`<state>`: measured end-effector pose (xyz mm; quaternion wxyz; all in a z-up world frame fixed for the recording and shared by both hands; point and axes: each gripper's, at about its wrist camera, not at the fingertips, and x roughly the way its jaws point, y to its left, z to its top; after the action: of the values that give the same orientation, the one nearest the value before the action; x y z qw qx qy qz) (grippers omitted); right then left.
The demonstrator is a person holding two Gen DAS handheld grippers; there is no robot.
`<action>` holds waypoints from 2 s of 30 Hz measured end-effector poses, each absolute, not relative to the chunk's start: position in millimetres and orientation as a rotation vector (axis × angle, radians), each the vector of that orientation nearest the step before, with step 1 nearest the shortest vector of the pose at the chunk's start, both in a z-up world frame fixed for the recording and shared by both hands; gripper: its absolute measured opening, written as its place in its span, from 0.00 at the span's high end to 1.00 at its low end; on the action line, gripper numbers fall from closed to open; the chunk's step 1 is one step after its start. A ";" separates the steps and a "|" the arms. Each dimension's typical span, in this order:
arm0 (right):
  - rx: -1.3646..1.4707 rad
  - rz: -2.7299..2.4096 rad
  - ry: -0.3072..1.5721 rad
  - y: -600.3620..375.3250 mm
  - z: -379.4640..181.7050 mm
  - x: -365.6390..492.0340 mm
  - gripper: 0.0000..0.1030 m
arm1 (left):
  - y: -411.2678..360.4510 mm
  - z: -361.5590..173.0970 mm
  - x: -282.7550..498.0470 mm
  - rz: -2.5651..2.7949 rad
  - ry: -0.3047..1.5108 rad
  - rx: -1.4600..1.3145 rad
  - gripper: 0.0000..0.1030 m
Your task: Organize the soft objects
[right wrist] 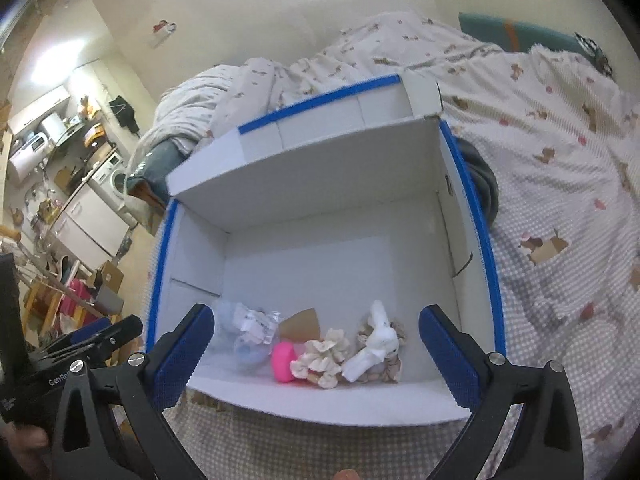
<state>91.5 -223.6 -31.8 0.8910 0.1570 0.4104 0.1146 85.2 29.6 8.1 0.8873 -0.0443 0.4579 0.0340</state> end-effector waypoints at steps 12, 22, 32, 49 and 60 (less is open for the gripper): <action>0.205 0.233 0.703 -211.6 8.8 34.5 0.00 | 36.5 39.0 28.8 0.041 0.773 -0.112 0.14; 0.157 0.205 0.564 -216.4 1.5 -4.5 0.00 | 22.2 43.8 -2.5 0.078 0.623 -0.038 0.00; 0.115 0.191 0.591 -209.5 -13.0 9.4 0.00 | 12.9 21.7 6.6 0.063 0.655 0.001 0.00; 0.107 0.183 0.600 -207.6 -13.3 8.4 0.00 | 9.1 18.2 6.0 0.041 0.665 0.005 0.00; 0.098 0.183 0.596 -205.5 -12.9 7.9 0.00 | 8.3 19.3 6.1 0.037 0.671 0.009 0.00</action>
<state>7.9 -205.5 -12.9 0.9507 0.0484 0.2929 0.0901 6.1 8.3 19.3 0.9441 0.0044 0.3291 0.0182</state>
